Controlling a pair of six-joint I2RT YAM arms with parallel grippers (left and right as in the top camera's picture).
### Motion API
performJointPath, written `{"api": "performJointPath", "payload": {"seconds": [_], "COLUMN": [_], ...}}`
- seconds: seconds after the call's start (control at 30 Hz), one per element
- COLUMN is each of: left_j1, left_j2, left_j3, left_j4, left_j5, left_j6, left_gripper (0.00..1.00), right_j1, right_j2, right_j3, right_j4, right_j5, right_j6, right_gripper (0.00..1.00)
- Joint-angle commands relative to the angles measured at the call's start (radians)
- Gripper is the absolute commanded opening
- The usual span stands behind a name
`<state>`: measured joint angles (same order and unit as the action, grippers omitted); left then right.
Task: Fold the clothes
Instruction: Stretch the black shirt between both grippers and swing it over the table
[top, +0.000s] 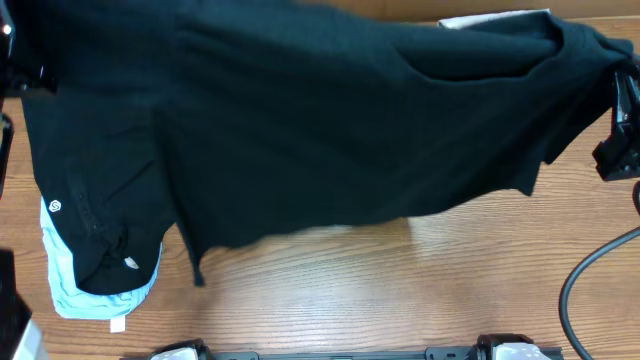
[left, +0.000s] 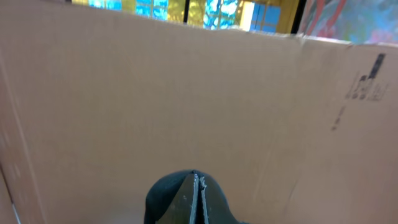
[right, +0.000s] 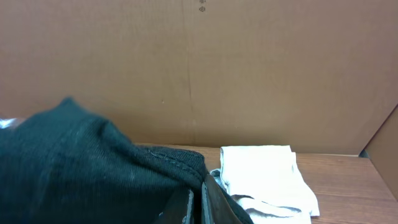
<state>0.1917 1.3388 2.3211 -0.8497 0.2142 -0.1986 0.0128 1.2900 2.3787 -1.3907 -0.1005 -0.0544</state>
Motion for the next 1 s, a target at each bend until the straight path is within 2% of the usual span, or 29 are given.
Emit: {"api": "performJointPath", "payload": {"seconds": [0.0, 0.33, 0.6, 0.73, 0.8, 0.83, 0.97], "left_j1": [0.010, 0.010, 0.010, 0.007, -0.005, -0.021, -0.046], "left_j2": [-0.019, -0.039, 0.159, 0.298, 0.357, 0.404, 0.460], "left_j3": [0.000, 0.000, 0.000, 0.000, 0.000, 0.000, 0.000], "left_j4": [0.021, -0.032, -0.038, 0.045, 0.120, 0.198, 0.357], "left_j5": [-0.030, -0.025, 0.165, 0.233, 0.252, 0.257, 0.220], "left_j6": [0.029, 0.042, 0.042, 0.039, 0.030, 0.029, -0.017], "left_gripper": [0.04, 0.04, 0.04, 0.04, 0.04, 0.04, 0.04], "right_j1": [-0.010, -0.008, -0.008, -0.008, -0.008, -0.009, -0.009], "right_j2": [-0.041, -0.045, 0.179, 0.349, 0.424, 0.472, 0.509], "right_j3": [0.011, 0.011, 0.011, 0.011, 0.011, 0.011, 0.011], "right_j4": [0.008, 0.008, 0.060, 0.183, 0.296, 0.404, 0.607], "right_j5": [0.021, -0.053, -0.087, -0.114, -0.111, -0.111, -0.110], "right_j6": [-0.005, -0.006, -0.025, -0.052, -0.045, -0.009, 0.005], "right_gripper": [0.04, 0.04, 0.04, 0.04, 0.04, 0.04, 0.04]}}
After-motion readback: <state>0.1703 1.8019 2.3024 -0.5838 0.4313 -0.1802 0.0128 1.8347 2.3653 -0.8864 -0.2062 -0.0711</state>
